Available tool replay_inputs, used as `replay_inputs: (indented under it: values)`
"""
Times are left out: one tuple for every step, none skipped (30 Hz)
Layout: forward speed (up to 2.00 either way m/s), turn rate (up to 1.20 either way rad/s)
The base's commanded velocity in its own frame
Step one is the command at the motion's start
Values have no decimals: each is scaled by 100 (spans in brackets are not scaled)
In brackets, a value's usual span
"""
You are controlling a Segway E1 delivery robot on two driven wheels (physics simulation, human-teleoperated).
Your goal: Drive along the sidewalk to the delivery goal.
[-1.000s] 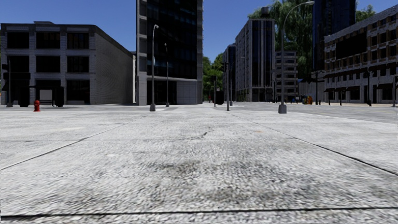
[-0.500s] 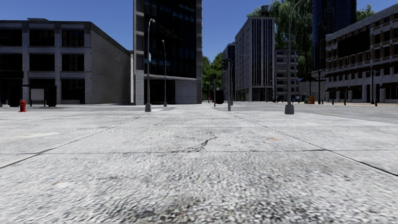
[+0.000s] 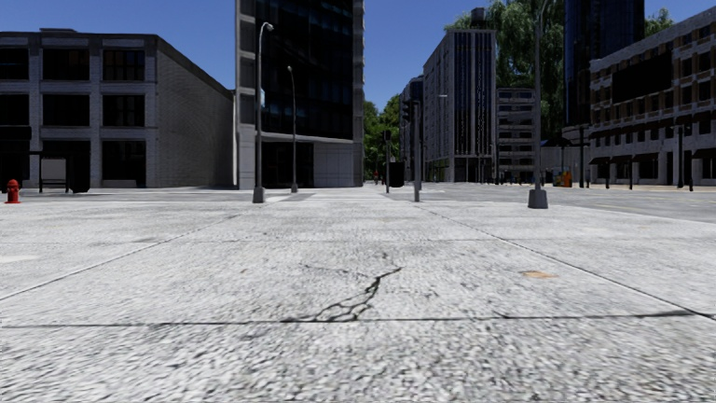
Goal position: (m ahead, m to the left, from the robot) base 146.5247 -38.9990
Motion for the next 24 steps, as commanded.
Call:
replay_inputs:
  values:
    - [200, 0]
    - [200, 0]
    - [200, 0]
    - [200, 0]
    - [200, 0]
    - [200, 0]
    - [200, 0]
    - [200, 0]
    - [200, 0]
    - [200, 0]
    - [200, 0]
    - [200, 0]
    - [200, 0]
    - [200, 0]
    - [200, 0]
    - [200, 0]
    - [200, 0]
    - [200, 0]
    - [200, 0]
    - [200, 0]
    - [200, 0]
    - [200, 0]
    - [200, 0]
    - [200, 0]
